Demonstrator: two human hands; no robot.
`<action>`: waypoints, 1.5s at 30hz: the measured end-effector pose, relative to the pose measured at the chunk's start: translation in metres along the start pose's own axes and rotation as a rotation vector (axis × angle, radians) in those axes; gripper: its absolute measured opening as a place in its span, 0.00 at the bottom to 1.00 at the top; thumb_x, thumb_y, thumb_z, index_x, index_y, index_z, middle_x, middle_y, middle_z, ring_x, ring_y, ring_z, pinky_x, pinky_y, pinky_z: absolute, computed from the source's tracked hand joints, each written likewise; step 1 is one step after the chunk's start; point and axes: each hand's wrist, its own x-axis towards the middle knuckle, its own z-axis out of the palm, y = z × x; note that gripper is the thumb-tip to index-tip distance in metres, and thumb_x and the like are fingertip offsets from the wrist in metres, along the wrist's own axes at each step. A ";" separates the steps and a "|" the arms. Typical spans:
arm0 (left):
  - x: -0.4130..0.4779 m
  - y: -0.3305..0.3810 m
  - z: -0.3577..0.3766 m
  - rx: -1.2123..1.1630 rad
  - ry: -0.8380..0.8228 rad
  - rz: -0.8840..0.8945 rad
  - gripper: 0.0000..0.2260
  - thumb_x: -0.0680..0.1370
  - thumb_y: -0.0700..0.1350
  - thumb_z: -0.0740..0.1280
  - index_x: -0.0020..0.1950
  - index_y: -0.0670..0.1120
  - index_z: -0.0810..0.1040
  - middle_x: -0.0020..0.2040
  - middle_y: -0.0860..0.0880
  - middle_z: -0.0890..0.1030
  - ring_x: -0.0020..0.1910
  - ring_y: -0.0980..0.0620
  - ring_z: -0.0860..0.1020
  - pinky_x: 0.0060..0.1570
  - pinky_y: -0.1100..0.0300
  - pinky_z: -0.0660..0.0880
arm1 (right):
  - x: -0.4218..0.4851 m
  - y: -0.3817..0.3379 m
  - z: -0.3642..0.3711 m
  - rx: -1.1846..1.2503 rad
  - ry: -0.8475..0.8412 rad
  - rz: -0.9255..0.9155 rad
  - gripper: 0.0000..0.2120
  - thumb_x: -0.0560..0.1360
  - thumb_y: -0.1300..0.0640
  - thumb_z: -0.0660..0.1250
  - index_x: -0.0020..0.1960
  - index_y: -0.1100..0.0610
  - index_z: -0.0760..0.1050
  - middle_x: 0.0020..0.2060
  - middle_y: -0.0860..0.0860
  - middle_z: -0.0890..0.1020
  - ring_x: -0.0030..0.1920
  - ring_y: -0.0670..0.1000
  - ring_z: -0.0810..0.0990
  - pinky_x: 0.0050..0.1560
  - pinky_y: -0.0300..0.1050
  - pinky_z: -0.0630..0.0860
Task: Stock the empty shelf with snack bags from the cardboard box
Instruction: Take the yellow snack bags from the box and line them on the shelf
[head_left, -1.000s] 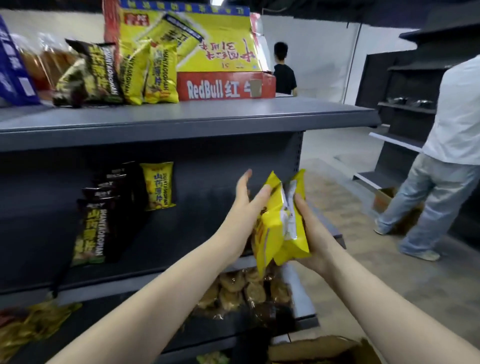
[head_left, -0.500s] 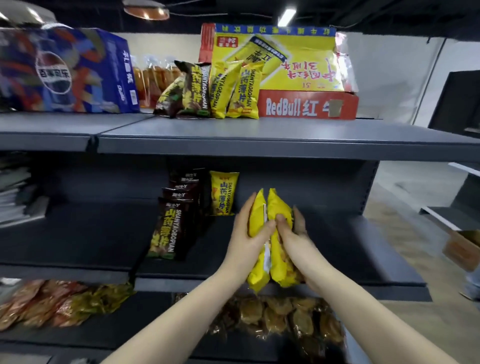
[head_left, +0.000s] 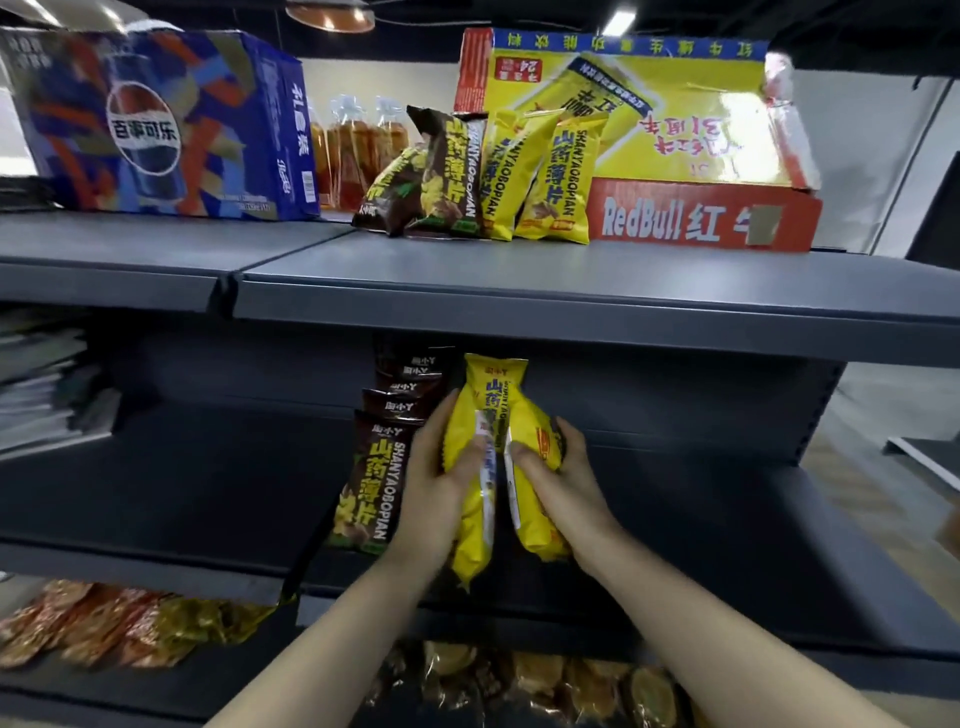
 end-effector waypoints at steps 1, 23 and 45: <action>0.007 0.000 -0.011 0.012 0.048 0.026 0.19 0.76 0.47 0.68 0.66 0.59 0.72 0.65 0.54 0.76 0.63 0.59 0.75 0.63 0.56 0.71 | 0.013 0.001 0.005 -0.050 0.045 -0.020 0.31 0.75 0.49 0.68 0.73 0.47 0.57 0.56 0.44 0.74 0.56 0.47 0.76 0.52 0.39 0.71; 0.078 0.004 -0.085 0.096 0.095 0.226 0.22 0.75 0.50 0.64 0.69 0.55 0.70 0.65 0.53 0.74 0.65 0.56 0.73 0.66 0.49 0.70 | 0.164 0.057 0.121 -0.714 0.495 -0.027 0.42 0.72 0.44 0.68 0.77 0.52 0.47 0.67 0.59 0.60 0.63 0.61 0.63 0.55 0.59 0.70; 0.043 0.027 -0.050 0.357 0.059 0.286 0.29 0.75 0.50 0.68 0.73 0.57 0.59 0.71 0.53 0.60 0.69 0.65 0.61 0.65 0.74 0.61 | 0.122 0.070 0.070 -0.643 0.231 0.045 0.41 0.74 0.45 0.68 0.76 0.60 0.49 0.68 0.62 0.66 0.68 0.64 0.65 0.63 0.58 0.68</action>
